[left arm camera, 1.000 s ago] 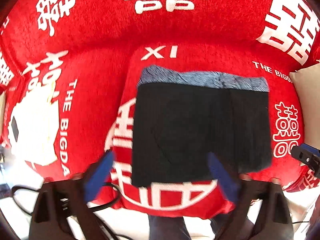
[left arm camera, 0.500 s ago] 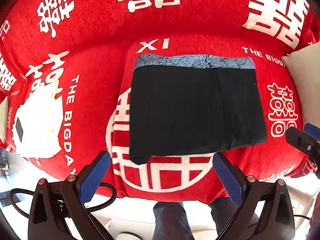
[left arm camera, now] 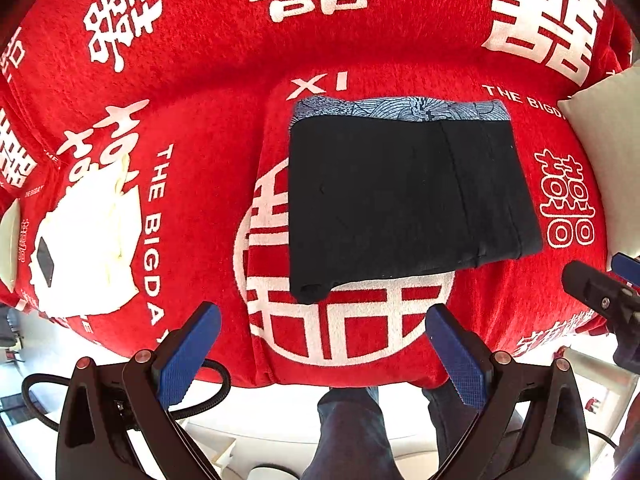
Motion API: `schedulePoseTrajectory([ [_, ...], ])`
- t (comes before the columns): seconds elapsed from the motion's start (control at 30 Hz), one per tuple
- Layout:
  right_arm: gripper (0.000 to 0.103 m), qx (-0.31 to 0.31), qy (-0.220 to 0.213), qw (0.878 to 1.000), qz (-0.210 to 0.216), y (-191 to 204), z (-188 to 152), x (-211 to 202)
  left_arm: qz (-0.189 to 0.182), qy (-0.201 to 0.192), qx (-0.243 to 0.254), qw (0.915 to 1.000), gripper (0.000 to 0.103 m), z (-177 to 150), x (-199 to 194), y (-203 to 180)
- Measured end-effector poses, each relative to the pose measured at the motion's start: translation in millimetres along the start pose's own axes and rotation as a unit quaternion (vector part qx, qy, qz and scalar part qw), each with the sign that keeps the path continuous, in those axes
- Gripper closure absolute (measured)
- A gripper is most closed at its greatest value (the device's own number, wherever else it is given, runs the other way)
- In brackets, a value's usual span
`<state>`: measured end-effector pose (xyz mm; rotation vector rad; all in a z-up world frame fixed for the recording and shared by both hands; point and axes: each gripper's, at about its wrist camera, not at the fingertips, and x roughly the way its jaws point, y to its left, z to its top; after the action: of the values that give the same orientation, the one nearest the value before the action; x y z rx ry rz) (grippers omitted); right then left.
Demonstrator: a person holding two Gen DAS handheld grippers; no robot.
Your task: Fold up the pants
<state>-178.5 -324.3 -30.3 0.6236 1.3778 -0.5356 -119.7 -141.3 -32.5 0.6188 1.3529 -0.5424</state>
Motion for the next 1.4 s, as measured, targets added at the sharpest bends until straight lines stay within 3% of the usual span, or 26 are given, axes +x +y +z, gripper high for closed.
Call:
schedulePoseTrajectory([
  [0.53,0.0,-0.02,-0.003,1.0,-0.023,16,-4,-10,-0.016,0.004,0.008,0.9998,0.0,5,-5,-1],
  [1.4,0.0,-0.033,0.005,0.999,-0.024,26,11,-5,-0.021,0.008,-0.003,0.9997,0.0,12,-1,3],
])
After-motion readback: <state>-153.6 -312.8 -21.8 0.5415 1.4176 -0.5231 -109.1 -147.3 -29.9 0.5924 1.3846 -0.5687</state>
